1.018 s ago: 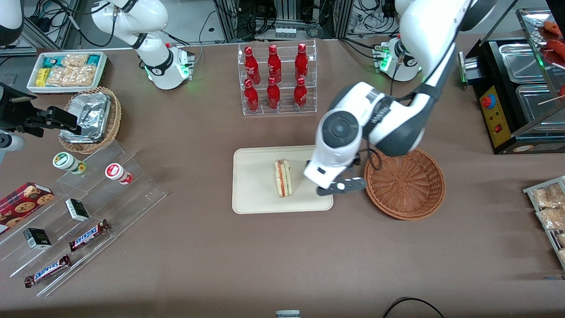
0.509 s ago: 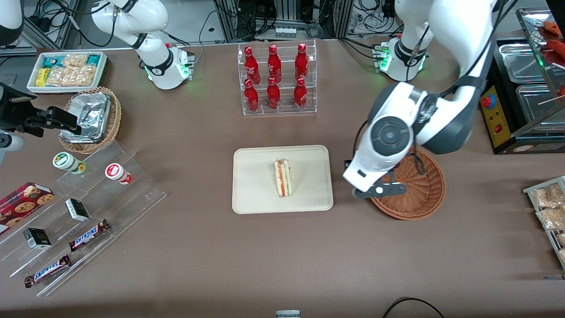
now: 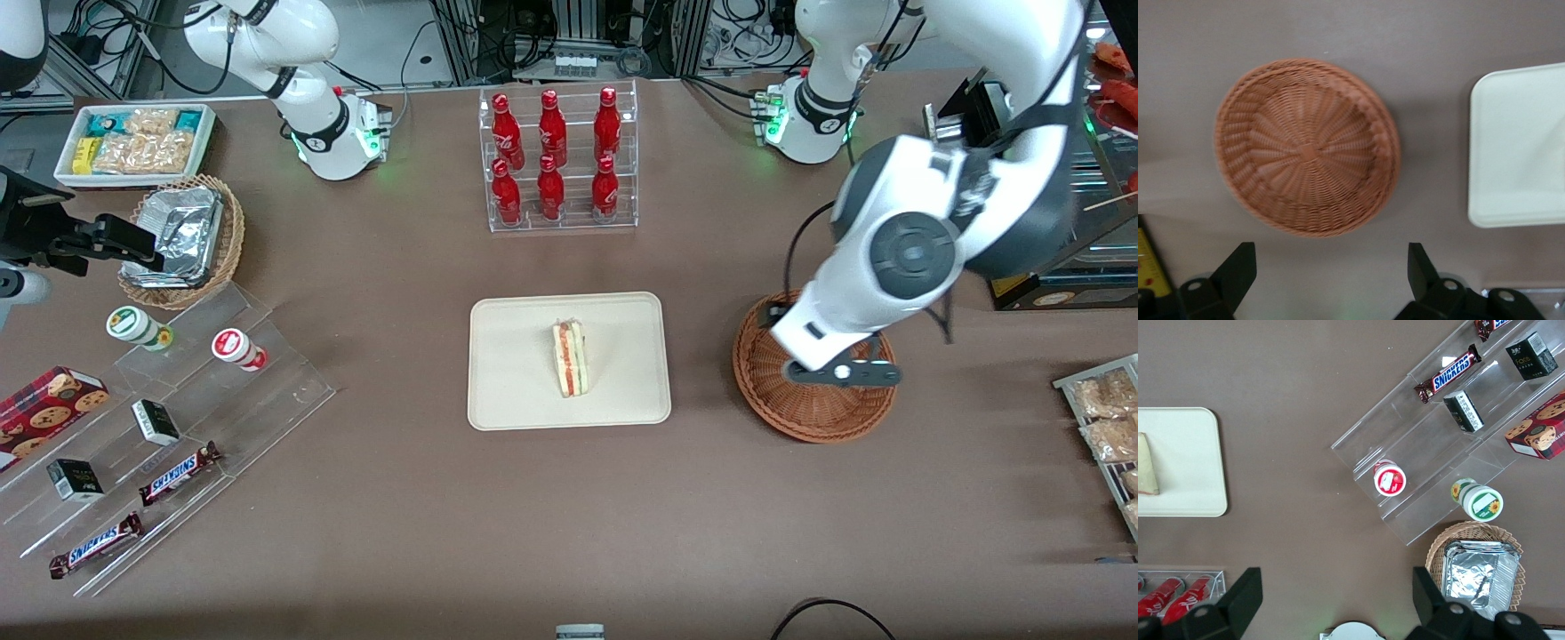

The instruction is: Place sandwich from basket to tray

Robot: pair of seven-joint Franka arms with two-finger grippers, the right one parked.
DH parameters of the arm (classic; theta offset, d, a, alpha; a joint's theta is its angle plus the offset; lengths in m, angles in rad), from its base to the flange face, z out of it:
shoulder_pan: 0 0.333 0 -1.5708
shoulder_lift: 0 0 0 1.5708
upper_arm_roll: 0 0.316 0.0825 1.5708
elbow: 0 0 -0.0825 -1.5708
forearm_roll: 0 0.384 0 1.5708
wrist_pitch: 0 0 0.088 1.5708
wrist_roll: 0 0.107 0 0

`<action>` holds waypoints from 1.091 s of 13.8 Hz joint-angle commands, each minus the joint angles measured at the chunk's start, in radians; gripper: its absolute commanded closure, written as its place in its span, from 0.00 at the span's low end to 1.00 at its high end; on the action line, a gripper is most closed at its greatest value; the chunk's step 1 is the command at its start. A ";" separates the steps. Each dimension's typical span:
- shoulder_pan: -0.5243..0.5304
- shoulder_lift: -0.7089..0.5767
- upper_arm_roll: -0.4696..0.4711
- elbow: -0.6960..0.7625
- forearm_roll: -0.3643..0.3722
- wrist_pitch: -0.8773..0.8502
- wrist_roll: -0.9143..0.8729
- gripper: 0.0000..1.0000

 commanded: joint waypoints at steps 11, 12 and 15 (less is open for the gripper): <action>0.011 -0.301 0.302 -0.035 -0.154 -0.137 0.406 0.00; 0.009 -0.308 0.302 -0.035 -0.154 -0.137 0.405 0.00; 0.009 -0.313 0.301 -0.032 -0.122 -0.136 0.405 0.00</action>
